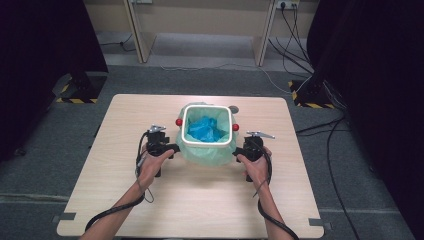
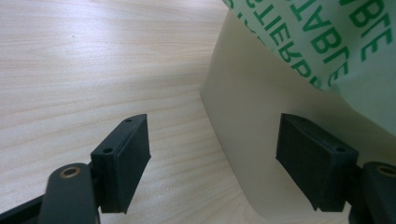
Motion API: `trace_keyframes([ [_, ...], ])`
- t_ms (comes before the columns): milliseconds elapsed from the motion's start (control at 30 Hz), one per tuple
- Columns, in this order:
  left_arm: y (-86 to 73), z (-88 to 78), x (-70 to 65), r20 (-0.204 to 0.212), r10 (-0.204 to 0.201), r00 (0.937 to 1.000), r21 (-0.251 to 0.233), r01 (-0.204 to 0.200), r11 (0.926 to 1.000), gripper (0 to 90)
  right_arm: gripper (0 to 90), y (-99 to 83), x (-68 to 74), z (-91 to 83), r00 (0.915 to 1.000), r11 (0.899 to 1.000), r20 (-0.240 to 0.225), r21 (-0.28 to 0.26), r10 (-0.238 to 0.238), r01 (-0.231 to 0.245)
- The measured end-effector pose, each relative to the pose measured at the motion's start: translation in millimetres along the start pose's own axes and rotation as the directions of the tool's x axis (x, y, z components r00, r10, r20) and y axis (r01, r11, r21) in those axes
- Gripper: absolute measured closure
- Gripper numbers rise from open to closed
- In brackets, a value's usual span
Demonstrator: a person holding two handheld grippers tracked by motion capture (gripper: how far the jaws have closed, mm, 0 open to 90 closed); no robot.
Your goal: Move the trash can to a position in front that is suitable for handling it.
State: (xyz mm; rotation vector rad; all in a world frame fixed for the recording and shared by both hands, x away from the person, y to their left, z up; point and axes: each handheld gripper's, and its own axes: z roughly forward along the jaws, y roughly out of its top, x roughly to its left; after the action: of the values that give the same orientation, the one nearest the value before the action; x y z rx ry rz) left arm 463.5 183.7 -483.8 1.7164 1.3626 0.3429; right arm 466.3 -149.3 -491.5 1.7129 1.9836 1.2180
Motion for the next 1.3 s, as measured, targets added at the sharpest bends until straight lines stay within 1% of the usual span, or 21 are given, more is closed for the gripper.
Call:
trace_keyframes([
  [100,-1.1,-0.1,0.9,0.009,-0.007,0.9999,0.001,0.007,1.0,24.9,25.0,0.7,-1.2,0.6,1.0,1.0,0.0,0.002,-0.001,0.001],
  [233,-1.8,-2.7,1.5,0.019,-0.016,0.9997,-0.004,0.016,0.9999,22.5,24.3,1.5,-1.0,0.9,0.9999,1.0,0.007,0.002,-0.007,0.007],
  [300,-1.9,-4.0,0.2,0.018,-0.002,0.9998,-0.005,0.002,1.0,23.3,24.6,2.3,-0.8,1.4,0.9999,1.0,0.01,0.004,-0.005,0.005],
  [400,-1.8,-5.2,-0.3,0.017,-0.004,0.9998,-0.006,0.004,1.0,23.7,25.8,3.4,-0.8,2.2,0.9999,1.0,0.011,0.002,-0.013,0.013],
  [500,-1.8,-5.3,-0.2,0.019,-0.009,0.9998,-0.004,0.009,0.9999,23.7,25.7,4.7,-0.5,3.1,0.9999,1.0,0.012,0.004,-0.008,0.008],
  [533,-1.9,-5.7,-0.4,0.018,-0.009,0.9998,-0.004,0.009,1.0,23.7,25.8,5.3,-1.0,3.7,0.9998,1.0,0.013,0.002,-0.016,0.016],
  [633,-1.8,-7.8,0.2,0.029,-0.006,0.9996,-0.005,0.006,1.0,23.5,25.8,5.9,-0.7,4.6,0.9999,1.0,0.013,0.0,-0.008,0.008],
  [667,-1.5,-8.4,1.0,0.028,-0.004,0.9996,-0.008,0.004,1.0,22.2,25.5,6.0,-1.4,4.7,0.9999,1.0,0.01,0.001,-0.008,0.008],
  [733,-1.1,-10.8,2.5,0.03,-0.008,0.9995,-0.013,0.009,0.9999,18.3,23.0,5.6,-2.2,4.3,1.0,1.0,0.007,0.002,-0.003,0.003],
  [800,-1.4,-14.7,3.5,0.038,-0.005,0.9993,-0.018,0.006,0.9998,18.0,22.4,5.2,-3.8,2.2,1.0,1.0,0.007,0.0,-0.001,0.001],
  [1000,-7.5,-26.8,4.8,0.064,0.005,0.9979,-0.018,-0.004,0.9998,16.8,20.9,3.4,-12.6,-3.8,0.9995,1.0,0.028,0.004,0.015,-0.015],
  [1067,-10.4,-31.2,5.6,0.066,0.014,0.9977,-0.015,-0.013,0.9998,16.8,20.8,3.4,-14.5,-6.3,0.9992,1.0,0.034,0.009,0.021,-0.021],
  [1167,-15.7,-38.0,5.9,0.075,0.022,0.997,-0.009,-0.021,0.9997,16.0,20.3,4.3,-16.4,-11.5,0.9992,1.0,0.035,0.001,0.02,-0.02],
  [1300,-23.1,-46.7,3.6,0.077,0.065,0.9949,-0.004,-0.065,0.9979,15.9,20.6,7.1,-19.5,-18.5,0.9989,1.0,0.043,-0.007,0.017,-0.017],
])
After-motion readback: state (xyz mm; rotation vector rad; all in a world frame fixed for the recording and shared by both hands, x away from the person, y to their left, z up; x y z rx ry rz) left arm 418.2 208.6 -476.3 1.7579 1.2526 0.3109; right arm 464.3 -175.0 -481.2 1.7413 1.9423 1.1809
